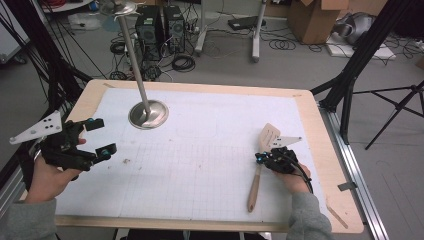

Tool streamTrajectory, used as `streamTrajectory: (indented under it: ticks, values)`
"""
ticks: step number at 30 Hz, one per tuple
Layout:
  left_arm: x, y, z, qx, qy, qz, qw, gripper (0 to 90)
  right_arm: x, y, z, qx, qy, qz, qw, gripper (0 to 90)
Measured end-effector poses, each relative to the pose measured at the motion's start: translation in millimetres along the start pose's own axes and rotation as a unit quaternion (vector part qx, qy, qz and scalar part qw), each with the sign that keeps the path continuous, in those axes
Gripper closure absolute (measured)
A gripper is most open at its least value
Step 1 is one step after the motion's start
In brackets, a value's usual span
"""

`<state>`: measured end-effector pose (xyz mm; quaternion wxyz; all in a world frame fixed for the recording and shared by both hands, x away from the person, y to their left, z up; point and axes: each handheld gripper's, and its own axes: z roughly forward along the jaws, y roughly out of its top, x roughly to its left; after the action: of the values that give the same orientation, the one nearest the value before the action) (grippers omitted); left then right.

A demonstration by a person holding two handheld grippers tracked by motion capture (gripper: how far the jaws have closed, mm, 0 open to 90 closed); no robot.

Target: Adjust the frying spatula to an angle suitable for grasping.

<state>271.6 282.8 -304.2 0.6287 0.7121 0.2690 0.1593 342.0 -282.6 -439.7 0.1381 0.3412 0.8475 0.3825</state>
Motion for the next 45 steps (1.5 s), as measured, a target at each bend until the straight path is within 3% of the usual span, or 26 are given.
streamTrajectory:
  ticks: [3, 6, 9, 20, 30, 45]
  values:
    - [0.1, 1.2, 1.3, -0.002, -0.002, 0.001, 1.0, 1.8, -0.4, -3.7, -6.1, -0.019, -0.005, -0.002, 0.9998, 89.9]
    - [1.3, 2.1, 3.7, -0.004, -0.006, 0.002, 1.0, 1.8, -3.1, -8.3, -19.6, -0.048, 0.01, 0.011, 0.9987, 89.9]
    - [3.1, 3.1, 8.1, -0.004, -0.01, 0.0, 0.9999, 1.8, -0.8, -17.0, -29.6, -0.054, 0.031, 0.008, 0.998, 89.9]
    - [8.2, 10.1, 19.8, -0.015, -0.024, 0.002, 0.9996, 1.8, 20.0, -33.1, -34.7, -0.027, 0.077, -0.02, 0.9964, 89.9]
    - [10.6, 10.7, 25.6, -0.014, -0.029, -0.001, 0.9995, 1.8, 31.0, -41.8, -34.7, -0.01, 0.099, -0.031, 0.9945, 89.8]
    - [10.1, 8.7, 26.5, -0.009, -0.026, -0.003, 0.9996, 1.8, 37.9, -31.1, -25.5, -0.023, 0.099, -0.022, 0.9946, 89.8]
